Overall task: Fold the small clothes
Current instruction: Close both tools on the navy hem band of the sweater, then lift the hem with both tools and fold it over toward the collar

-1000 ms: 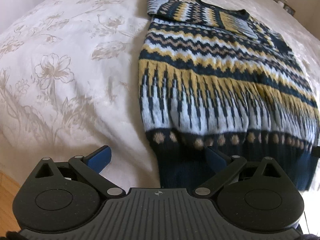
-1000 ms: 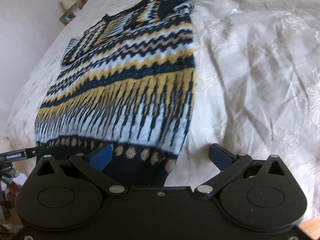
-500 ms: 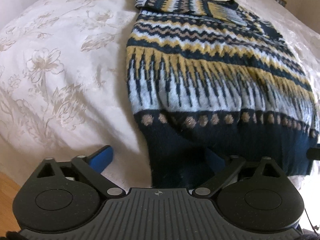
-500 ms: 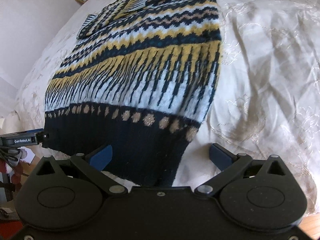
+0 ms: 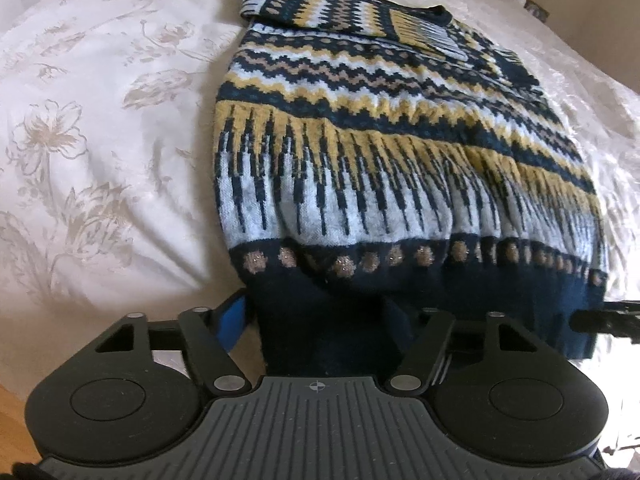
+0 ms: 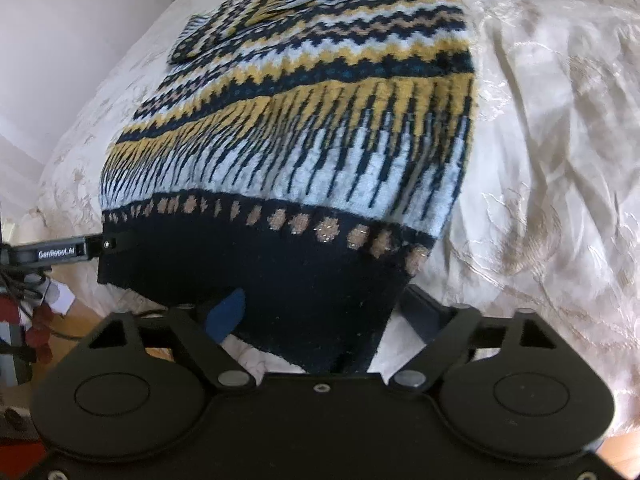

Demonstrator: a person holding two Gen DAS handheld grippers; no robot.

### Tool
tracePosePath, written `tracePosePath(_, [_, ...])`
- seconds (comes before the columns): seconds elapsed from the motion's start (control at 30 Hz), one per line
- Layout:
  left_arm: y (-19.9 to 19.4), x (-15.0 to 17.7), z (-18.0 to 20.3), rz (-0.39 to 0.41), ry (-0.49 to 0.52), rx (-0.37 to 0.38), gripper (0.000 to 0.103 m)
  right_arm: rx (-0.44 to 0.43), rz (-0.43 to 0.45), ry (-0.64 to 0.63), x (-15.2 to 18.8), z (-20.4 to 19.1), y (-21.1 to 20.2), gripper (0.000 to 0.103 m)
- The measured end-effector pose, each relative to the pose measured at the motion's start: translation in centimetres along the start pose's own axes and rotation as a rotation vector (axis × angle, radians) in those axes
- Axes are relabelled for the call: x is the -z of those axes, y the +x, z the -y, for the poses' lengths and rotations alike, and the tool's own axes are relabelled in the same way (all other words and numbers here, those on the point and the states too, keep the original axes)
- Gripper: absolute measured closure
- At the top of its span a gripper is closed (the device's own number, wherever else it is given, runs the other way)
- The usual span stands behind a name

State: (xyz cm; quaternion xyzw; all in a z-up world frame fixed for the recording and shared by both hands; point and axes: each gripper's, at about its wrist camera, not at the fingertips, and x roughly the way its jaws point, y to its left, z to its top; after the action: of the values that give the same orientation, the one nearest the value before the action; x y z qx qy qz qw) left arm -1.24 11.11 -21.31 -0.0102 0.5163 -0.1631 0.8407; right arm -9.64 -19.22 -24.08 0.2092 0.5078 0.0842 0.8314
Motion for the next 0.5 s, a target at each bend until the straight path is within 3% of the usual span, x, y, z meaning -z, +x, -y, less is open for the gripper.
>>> tracePosePath(0.13, [-0.5, 0.1, -0.2, 0.004, -0.006, 0.005, 0.063, 0.006, -0.016, 0.042, -0.3, 0.7, -0.2, 0.054])
tracePosePath(0.2, [-0.9, 0.1, -0.5, 0.006, -0.029, 0.015, 0.075, -0.024, -0.035, 0.077, -0.4, 1.1, -0.2, 0.081])
tracePosePath(0.27, [-1.5, 0.1, -1.1, 0.016, -0.059, 0.023, 0.086, -0.040, -0.038, 0.090, -0.4, 1.2, -0.3, 0.085])
tracePosePath(0.5, [-2.4, 0.4, -2.5, 0.019, -0.098, 0.050, 0.092, -0.058, -0.018, 0.106, -0.3, 1.1, -1.1, 0.089])
